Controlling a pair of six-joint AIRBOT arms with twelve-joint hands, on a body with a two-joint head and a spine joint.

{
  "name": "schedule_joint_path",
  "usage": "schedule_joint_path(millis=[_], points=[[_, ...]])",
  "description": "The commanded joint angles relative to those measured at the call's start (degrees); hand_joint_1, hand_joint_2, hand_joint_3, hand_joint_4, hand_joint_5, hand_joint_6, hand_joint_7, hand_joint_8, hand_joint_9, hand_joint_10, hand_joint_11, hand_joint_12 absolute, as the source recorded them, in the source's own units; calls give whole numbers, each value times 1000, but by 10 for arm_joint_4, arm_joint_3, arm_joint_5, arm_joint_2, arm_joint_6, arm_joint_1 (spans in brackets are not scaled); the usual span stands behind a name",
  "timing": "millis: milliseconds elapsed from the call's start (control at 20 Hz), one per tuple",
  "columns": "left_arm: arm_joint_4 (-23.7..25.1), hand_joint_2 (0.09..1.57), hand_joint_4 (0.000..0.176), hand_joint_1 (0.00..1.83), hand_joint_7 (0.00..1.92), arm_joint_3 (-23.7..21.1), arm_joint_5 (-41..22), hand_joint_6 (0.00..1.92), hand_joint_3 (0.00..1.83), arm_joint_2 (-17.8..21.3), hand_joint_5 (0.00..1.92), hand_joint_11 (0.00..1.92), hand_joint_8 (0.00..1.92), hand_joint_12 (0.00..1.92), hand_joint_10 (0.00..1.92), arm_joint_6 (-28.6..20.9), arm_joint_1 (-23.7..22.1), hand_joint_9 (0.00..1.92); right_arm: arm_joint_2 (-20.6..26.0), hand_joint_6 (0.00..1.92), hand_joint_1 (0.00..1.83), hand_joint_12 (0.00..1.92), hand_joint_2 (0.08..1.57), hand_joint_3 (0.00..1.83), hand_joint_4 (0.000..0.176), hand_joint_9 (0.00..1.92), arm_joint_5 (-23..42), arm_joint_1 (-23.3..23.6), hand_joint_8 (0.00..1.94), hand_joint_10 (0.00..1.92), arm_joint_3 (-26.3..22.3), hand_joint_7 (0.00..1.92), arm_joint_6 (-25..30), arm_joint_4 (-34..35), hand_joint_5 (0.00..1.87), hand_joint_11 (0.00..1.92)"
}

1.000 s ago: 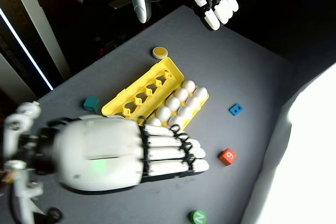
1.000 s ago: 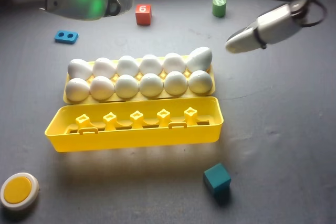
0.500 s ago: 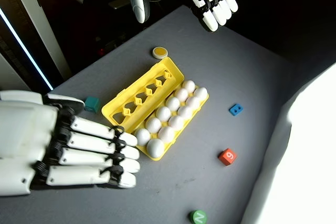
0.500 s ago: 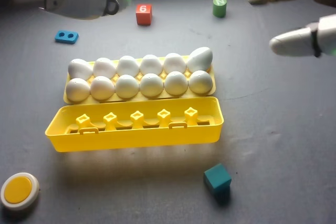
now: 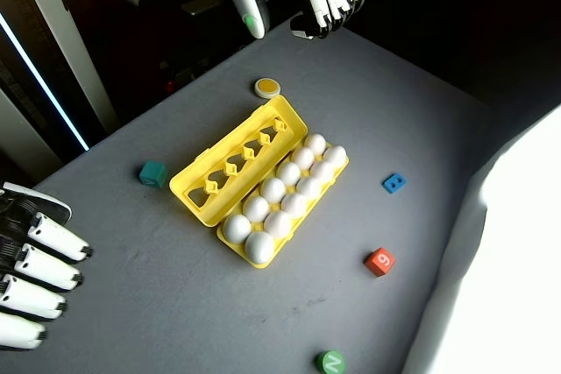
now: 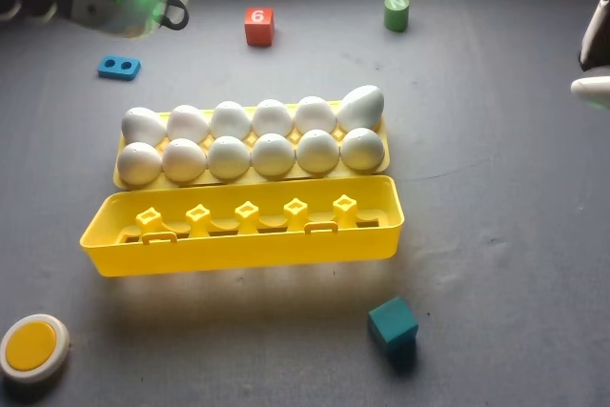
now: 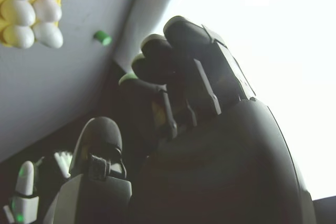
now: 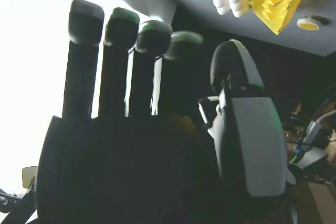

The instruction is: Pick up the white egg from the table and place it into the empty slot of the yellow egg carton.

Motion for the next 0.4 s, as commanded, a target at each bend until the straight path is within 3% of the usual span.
schedule_joint_path(millis=[0,50,100,150,350], points=[[51,1571,0,342,1209,-1,13,1921,61,-1,1122,1213,1921,1921,1921,2,-6,1192,4,1921,831,1921,1453,1,21,1549,64,4,1941,1921,-1,1509,-1,6,1408,1672],[52,1571,0,349,1135,-1,13,1921,31,-1,1058,1189,1921,1921,1921,2,-6,1128,4,1921,822,1921,1481,9,131,1516,67,1,1941,1921,-2,1484,-7,6,1399,1652],[53,1571,0,349,1135,-1,13,1921,31,-1,1058,1189,1921,1921,1921,2,-6,1128,4,1921,822,1921,1481,9,131,1516,70,-1,1941,1921,-2,1484,-10,6,1399,1652],[53,1571,0,317,1120,-1,13,1921,31,-1,1048,1191,1921,1921,1921,2,-6,1120,4,1921,789,1921,1493,8,167,1495,74,-2,1941,1921,-2,1460,-13,6,1365,1629],[53,1566,0,273,1047,-1,13,1921,7,-1,1020,1108,1921,1921,1921,2,-6,1039,4,1921,672,1921,1461,0,176,1415,101,-8,1941,1921,-3,1358,-14,6,1270,1576]])
